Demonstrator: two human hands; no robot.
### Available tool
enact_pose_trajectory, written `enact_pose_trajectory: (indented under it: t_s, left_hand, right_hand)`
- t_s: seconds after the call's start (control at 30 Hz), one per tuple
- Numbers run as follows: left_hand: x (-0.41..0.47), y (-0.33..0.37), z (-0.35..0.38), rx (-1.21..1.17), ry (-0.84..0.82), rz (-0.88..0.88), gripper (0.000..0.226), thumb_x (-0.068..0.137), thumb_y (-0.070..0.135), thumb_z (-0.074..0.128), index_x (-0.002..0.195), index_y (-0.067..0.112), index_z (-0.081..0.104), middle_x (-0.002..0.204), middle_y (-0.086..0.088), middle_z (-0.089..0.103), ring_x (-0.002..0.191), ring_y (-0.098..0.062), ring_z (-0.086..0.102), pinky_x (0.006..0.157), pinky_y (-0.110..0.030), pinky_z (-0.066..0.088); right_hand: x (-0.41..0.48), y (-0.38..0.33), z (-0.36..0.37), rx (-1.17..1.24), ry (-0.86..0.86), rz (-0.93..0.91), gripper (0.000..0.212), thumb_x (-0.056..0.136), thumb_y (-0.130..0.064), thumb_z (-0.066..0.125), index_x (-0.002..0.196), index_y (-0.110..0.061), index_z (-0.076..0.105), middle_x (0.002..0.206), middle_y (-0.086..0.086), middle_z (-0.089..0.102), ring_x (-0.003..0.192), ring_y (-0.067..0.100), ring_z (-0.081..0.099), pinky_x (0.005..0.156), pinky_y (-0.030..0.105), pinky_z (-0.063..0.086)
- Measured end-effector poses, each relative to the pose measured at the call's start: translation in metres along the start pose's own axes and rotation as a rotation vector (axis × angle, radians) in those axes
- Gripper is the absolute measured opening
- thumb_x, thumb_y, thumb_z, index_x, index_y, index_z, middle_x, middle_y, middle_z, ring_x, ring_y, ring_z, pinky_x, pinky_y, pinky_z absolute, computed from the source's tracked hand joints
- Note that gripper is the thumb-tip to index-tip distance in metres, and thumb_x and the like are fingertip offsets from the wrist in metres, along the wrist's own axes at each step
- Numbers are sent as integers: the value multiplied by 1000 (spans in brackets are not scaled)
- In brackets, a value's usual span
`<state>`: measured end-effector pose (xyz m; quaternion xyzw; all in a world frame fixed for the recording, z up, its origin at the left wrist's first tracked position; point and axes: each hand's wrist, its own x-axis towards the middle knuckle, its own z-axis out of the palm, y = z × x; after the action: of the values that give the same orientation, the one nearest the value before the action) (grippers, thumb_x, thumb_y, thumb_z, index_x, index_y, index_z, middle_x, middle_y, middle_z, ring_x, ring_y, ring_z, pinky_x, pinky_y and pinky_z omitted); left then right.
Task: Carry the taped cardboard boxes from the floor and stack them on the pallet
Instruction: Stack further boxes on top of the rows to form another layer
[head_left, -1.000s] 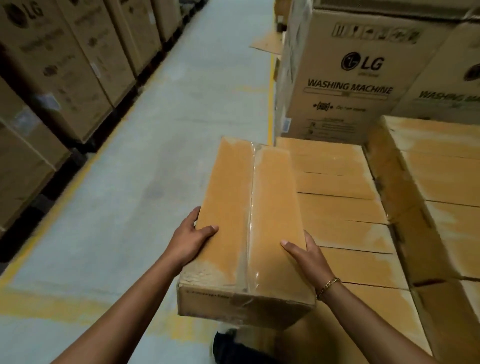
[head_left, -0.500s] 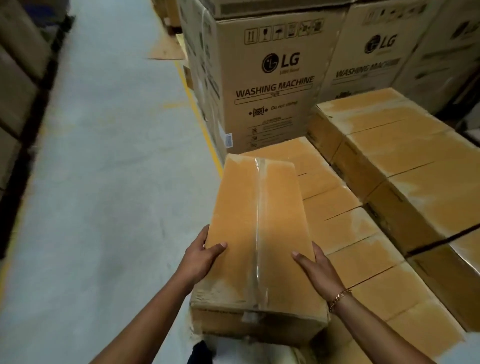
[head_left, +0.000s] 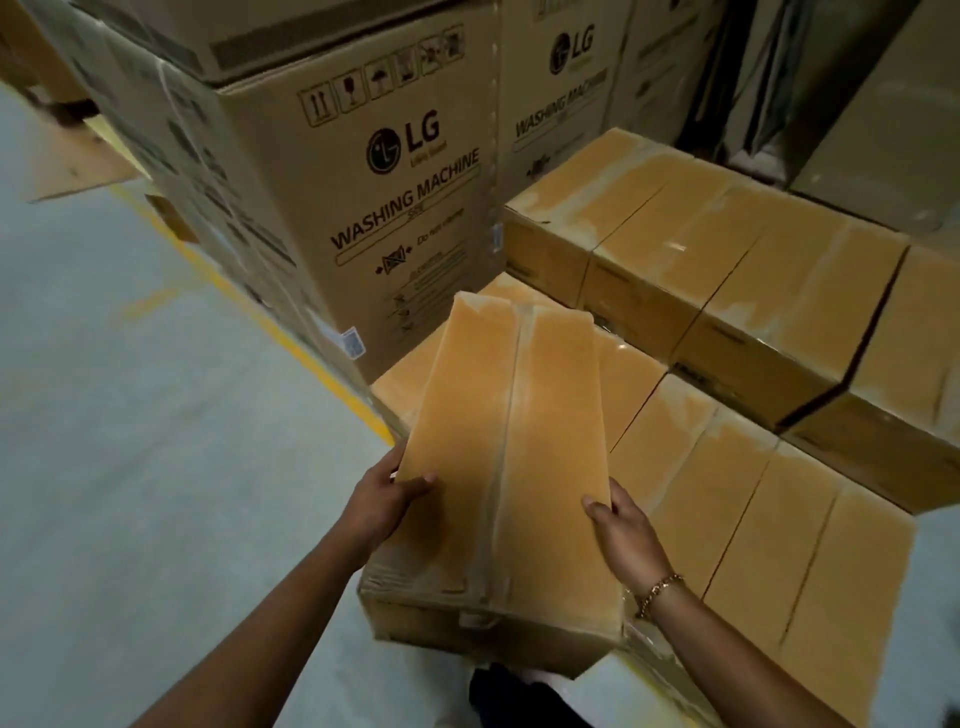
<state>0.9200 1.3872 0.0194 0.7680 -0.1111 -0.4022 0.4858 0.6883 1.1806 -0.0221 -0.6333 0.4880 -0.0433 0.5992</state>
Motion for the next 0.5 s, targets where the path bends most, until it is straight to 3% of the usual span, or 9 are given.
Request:
enact_pose_trajectory:
  t_s: [0.1,0.17,0.23,0.33,0.37,0.47,0.5]
  left_hand:
    - [47,10,-16,60,-66,-2,62,77,36,74,136,49,58,125,9,70,114,-22,65,99,-52,53]
    - [74,18,-25,130,-95,7,60,76,34,72,133,49,59,120,11,71,111,-19,66,96,-51,55]
    - [102,23,-34,150,-97,1,55,79,29,72,128,49,61,116,11,72,108,-19,67,94,-52,55]
    - [142,32,-45,151,-121,-30,51,82,22,73,126,45,63,113,7,74,106,-26,69,92,-55,57]
    - [154,36,-48,143,-123,-37,51,81,20,73,126,43,64,113,6,74,106,-28,69,91,-56,57]
    - [195,46,-58,142,-139,-59,46,82,14,71,117,43,67,113,1,74,104,-29,68,90,-55,58]
    - [211,50,-61,142,-144,-68,47,85,8,70,115,43,66,115,0,72,105,-29,68,91,-53,57]
  right_hand:
    - [28,-7,15,61,23,32,38,101,-22,58,137,-32,55,121,-14,67,103,-2,62,75,11,47]
    - [45,-14,24,100,29,52,40,100,-16,59,137,-32,55,119,-13,68,99,-3,63,68,7,46]
    - [64,-24,31,111,22,75,41,100,-13,60,135,-32,56,120,-9,70,95,-1,67,68,9,51]
    - [92,-35,43,118,50,115,48,97,-18,65,142,-31,55,131,-5,67,106,8,68,89,26,57]
    - [99,-39,47,127,63,131,48,96,-18,65,141,-32,55,128,-8,68,104,7,68,88,24,57]
    - [120,-57,59,151,94,170,49,97,-12,64,135,-39,47,105,-24,62,84,-9,59,63,6,49]
    - [129,-63,65,150,105,189,50,97,-14,65,134,-40,45,109,-24,61,83,-9,58,65,5,49]
